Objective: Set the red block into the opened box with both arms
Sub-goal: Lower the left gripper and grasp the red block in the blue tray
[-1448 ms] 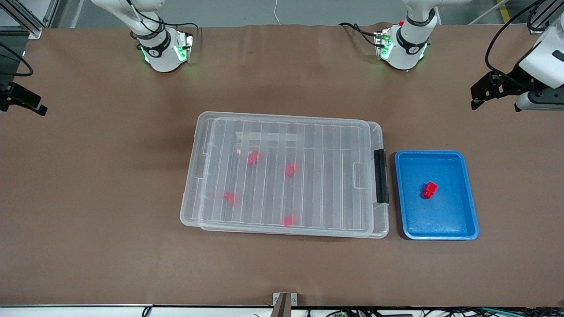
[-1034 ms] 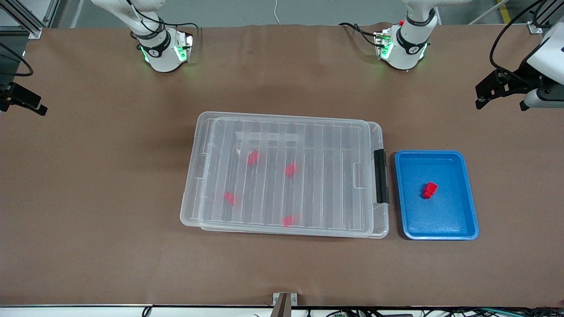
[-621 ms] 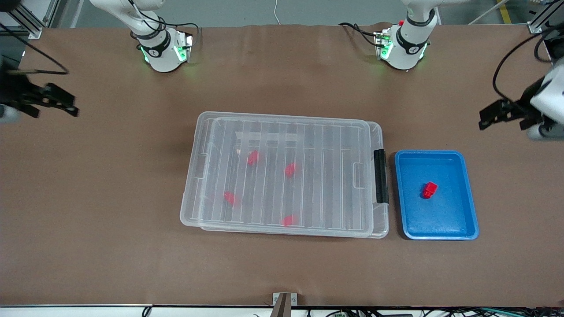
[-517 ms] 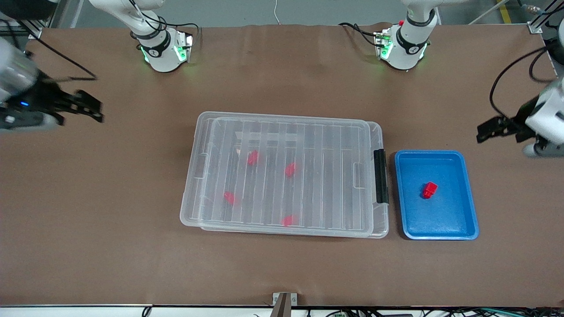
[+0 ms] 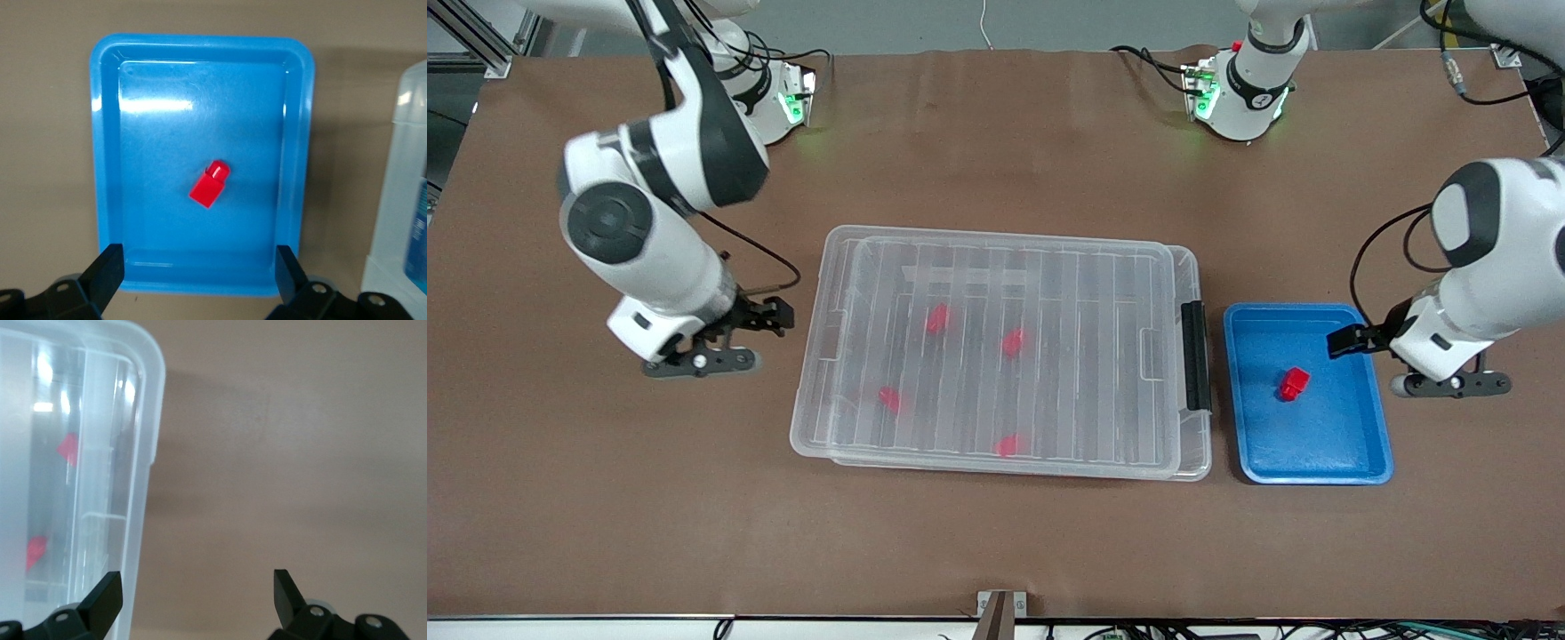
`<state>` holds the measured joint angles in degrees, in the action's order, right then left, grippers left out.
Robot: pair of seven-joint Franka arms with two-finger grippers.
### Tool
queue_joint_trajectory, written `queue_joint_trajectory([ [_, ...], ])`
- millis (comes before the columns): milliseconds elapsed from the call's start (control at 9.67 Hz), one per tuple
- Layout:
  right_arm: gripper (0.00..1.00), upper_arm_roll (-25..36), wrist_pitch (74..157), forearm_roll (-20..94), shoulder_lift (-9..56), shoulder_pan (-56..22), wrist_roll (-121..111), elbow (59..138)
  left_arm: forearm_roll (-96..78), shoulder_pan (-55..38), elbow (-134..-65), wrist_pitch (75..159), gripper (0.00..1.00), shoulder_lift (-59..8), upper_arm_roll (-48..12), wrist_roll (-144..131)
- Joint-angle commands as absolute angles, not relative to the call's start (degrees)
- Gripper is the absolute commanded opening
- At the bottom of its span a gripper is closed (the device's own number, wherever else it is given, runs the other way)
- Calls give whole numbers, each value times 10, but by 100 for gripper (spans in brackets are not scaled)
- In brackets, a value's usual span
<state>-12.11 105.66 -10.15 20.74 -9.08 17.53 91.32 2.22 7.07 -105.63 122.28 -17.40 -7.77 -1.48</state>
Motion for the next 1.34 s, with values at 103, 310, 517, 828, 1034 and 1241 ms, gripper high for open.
queue_joint_trajectory([
  [103,100,-123,1077,-119,221,-117,216,931,33,87,-1128,1365,98,-228,-79,26],
  [310,100,-123,1100,-134,221,-115,216,955,68,88,-1147,1402,90,-256,-79,43],
  [517,100,-122,1127,-138,221,-109,216,978,86,91,-1143,1402,82,-285,-80,47],
  [828,100,-121,1128,-171,228,-108,217,979,87,91,-1141,1445,80,-318,-82,48],
  [1034,100,-121,1129,-178,229,-105,217,986,87,91,-1137,1467,76,-331,-83,47],
  [1241,100,-122,1142,-177,238,-110,233,986,87,87,-1129,1470,53,-338,-84,48],
])
